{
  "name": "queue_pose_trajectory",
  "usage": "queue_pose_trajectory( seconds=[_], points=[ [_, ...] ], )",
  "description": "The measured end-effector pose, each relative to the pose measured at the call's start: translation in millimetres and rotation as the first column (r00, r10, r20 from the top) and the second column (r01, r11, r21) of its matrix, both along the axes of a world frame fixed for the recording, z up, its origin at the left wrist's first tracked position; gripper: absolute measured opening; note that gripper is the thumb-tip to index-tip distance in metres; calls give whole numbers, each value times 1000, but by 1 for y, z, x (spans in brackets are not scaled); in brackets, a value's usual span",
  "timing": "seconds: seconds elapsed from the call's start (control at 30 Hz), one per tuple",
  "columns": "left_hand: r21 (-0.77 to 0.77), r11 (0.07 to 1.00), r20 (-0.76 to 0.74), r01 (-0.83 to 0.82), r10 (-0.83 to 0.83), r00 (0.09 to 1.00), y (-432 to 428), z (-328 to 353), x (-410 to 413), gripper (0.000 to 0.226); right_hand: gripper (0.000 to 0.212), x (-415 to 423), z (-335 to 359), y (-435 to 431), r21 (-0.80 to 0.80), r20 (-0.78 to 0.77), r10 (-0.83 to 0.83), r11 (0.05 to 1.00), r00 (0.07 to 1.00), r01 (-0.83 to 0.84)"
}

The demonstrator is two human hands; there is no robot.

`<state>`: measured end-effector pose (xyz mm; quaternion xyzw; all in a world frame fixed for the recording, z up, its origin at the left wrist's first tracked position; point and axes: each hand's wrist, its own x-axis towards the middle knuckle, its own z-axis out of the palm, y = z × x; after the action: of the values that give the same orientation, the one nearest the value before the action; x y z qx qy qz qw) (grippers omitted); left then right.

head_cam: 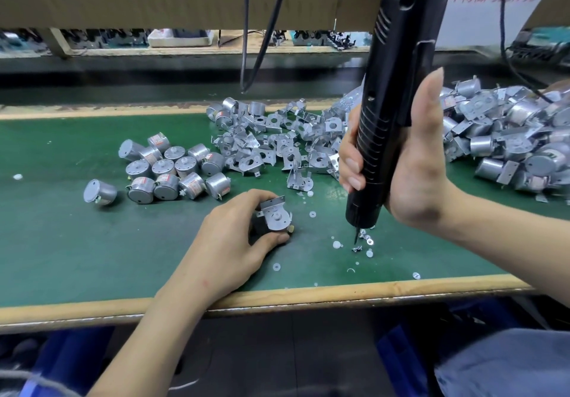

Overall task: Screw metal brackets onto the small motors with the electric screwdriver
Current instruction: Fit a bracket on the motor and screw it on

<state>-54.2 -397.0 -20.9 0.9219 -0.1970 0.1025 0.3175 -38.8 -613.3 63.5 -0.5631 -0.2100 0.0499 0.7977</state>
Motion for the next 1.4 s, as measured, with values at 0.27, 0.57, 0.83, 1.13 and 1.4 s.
queue_pose_trajectory(
  seconds=[0.27, 0.57, 0.83, 1.13, 1.4],
  points=[
    [5, 1000, -4, 3, -3, 1000, 0, 0, 0, 43, 75, 1, -2, 3, -19, -17, 16, 1000, 1000, -16],
    [-4, 1000, 6, 8, -8, 1000, 0, 1, -1, 42, 80, -1, -4, 4, -32, -27, 6, 999, 1000, -7],
    [0, 1000, 12, 4, -4, 1000, 0, 0, 0, 43, 82, -1, -4, 4, -38, -41, -2, 999, 999, 0],
    [-19, 1000, -15, -5, 5, 1000, 0, -1, 0, 41, 77, -6, -5, 6, 5, -4, -15, 1000, 1000, 15],
    [-14, 1000, -9, 3, -3, 1000, -1, 1, -1, 41, 77, -9, -6, 13, 37, 21, -37, 999, 999, 36]
  ],
)
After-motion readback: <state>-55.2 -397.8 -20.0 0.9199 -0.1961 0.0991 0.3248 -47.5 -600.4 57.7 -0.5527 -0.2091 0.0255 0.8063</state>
